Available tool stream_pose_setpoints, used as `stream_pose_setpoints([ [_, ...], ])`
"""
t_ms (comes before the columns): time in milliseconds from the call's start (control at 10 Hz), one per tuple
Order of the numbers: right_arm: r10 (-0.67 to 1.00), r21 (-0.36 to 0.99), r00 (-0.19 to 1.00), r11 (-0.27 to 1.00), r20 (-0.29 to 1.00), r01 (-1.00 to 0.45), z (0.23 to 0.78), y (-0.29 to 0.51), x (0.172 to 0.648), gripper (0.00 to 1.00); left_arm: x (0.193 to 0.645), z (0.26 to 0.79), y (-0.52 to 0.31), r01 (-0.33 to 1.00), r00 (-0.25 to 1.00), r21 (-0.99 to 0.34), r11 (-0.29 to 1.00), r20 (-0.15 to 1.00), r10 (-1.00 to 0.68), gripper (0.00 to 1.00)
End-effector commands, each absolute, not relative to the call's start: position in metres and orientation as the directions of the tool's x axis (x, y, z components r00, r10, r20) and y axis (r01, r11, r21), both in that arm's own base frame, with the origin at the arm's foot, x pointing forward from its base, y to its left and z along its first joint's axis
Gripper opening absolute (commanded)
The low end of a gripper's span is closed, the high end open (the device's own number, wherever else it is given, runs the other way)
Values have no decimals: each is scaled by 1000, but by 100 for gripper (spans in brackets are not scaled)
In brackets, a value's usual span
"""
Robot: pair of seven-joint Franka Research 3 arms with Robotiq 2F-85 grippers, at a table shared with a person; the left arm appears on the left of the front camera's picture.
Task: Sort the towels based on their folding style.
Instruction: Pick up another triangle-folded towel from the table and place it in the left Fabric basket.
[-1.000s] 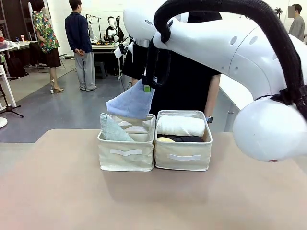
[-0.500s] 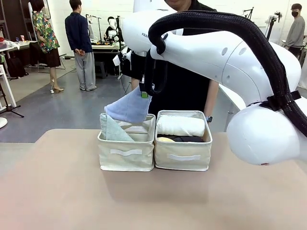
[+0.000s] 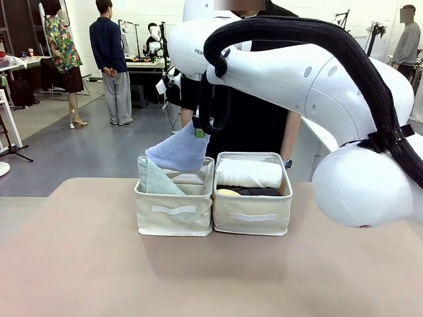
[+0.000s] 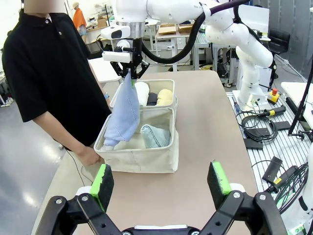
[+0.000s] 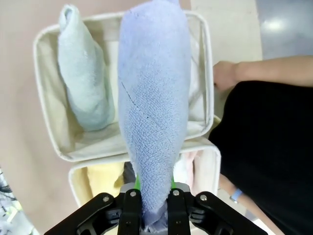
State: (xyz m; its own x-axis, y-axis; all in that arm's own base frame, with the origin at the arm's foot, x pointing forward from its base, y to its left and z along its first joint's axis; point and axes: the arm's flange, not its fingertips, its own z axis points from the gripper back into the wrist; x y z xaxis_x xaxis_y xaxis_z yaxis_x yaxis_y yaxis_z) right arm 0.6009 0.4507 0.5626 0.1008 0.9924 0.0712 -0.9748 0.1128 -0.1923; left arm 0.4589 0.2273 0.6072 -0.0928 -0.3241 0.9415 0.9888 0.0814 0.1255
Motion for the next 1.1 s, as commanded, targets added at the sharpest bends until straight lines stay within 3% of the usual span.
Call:
stream_pose_setpoints([
  [0, 992, -197, 99, 113, 82, -974, 566, 450, 601, 17, 456, 609, 227, 988, -99, 131, 84, 945, -311, 100],
  [1000, 982, -107, 106, 124, 157, -986, 510, 406, 602, 17, 456, 609, 227, 988, -99, 131, 84, 945, -311, 100],
])
